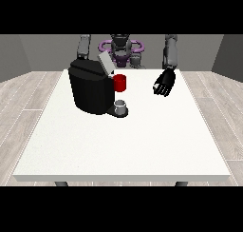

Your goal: Insert the coffee pod into the coffee machine and close the lid

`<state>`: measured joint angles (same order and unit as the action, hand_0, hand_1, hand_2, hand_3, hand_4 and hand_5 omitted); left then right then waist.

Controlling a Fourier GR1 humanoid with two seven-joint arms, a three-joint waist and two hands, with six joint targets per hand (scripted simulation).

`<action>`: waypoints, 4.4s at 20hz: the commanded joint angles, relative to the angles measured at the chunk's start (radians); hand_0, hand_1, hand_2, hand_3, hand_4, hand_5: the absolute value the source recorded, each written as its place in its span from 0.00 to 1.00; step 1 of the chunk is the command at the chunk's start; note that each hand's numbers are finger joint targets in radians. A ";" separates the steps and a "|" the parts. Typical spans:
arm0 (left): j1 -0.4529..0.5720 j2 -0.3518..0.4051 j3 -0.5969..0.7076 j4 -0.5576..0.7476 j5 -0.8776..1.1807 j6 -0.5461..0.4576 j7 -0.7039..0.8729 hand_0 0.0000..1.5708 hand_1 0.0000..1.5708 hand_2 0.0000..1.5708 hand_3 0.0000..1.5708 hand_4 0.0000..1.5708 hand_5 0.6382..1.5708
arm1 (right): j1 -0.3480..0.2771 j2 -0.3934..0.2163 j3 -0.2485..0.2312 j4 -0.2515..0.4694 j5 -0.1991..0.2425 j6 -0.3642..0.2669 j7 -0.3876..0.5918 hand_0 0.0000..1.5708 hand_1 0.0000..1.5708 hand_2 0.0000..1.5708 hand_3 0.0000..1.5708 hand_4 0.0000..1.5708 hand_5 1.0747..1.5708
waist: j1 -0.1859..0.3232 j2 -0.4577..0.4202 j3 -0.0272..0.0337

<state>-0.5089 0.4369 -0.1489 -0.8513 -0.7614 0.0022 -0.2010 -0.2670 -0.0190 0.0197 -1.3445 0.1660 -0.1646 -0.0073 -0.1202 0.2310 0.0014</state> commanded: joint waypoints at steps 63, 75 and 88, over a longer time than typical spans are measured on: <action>-0.699 0.001 0.265 0.151 0.024 -0.424 0.139 0.76 0.76 0.80 0.78 0.29 1.00 | -0.167 -0.039 -0.052 0.049 0.007 -0.018 0.006 0.00 0.00 0.00 0.00 0.00 1.00 | -0.179 0.057 -0.0011; -0.724 -0.039 0.270 0.188 0.034 -0.450 0.151 0.76 0.76 0.79 0.76 0.28 1.00 | -0.190 -0.063 -0.093 0.080 -0.011 -0.014 0.034 0.00 0.00 0.00 0.00 0.14 1.00 | -0.158 0.039 -0.0012; -0.763 0.005 0.279 0.204 0.006 -0.402 0.112 0.77 0.77 0.79 0.76 0.22 1.00 | -0.196 -0.078 -0.092 0.076 -0.022 0.016 0.024 0.00 0.00 0.00 0.00 0.00 1.00 | -0.191 0.075 -0.0012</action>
<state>-1.2585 0.4230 0.1215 -0.6591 -0.7519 -0.4037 -0.0823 -0.4584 -0.0764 -0.0646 -1.2625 0.1610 -0.1809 -0.0004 -0.2934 0.3053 0.0001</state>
